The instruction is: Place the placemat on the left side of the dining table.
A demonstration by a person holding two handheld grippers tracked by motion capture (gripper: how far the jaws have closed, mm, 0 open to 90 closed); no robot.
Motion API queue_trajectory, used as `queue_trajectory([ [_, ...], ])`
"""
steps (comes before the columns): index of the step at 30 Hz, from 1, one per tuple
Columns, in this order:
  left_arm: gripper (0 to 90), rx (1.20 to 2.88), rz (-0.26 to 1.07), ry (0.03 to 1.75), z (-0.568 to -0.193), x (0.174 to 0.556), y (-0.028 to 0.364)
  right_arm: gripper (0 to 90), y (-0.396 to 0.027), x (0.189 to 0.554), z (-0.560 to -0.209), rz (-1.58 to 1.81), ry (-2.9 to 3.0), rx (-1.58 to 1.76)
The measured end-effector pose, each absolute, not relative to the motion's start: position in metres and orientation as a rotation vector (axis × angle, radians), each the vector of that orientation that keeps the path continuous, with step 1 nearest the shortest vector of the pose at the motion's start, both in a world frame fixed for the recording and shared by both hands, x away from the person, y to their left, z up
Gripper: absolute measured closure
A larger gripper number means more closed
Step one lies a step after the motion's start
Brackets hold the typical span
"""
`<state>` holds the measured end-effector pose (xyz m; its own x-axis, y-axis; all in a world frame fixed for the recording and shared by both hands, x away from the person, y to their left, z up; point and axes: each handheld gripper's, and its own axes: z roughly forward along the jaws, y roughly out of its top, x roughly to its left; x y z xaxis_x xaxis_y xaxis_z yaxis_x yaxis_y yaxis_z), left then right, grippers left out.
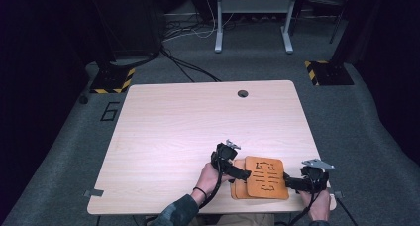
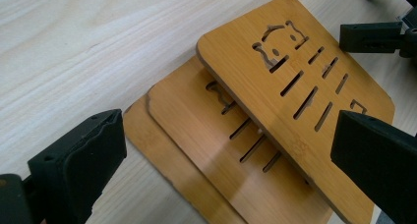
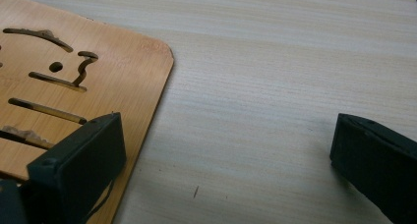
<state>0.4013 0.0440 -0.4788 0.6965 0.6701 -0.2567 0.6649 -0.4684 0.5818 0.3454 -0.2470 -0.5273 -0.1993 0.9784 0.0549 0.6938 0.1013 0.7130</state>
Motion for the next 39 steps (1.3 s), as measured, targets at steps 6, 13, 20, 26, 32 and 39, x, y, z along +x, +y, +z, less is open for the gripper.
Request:
queue_trajectory([
  [6,1.7,2.257,-0.021,1.005,-0.484,0.402,0.029,0.0,-0.247,0.345,-0.527,0.869,1.949,1.631],
  [13,5.1,2.254,-0.054,1.006,-0.487,0.402,0.020,0.0,-0.247,0.345,-0.527,0.870,1.947,1.631],
  [20,20.4,2.266,-0.081,0.999,-0.491,0.400,0.015,0.0,-0.247,0.345,-0.527,0.869,1.947,1.631],
  [26,33.1,2.280,-0.091,0.997,-0.491,0.398,0.010,0.0,-0.247,0.345,-0.527,0.870,1.948,1.631],
  [32,40.5,2.250,-0.126,1.022,-0.488,0.400,0.015,0.0,-0.247,0.345,-0.527,0.870,1.941,1.640],
  [39,46.3,2.216,-0.139,1.018,-0.480,0.400,0.017,0.0,-0.247,0.344,-0.527,0.872,1.924,1.651],
])
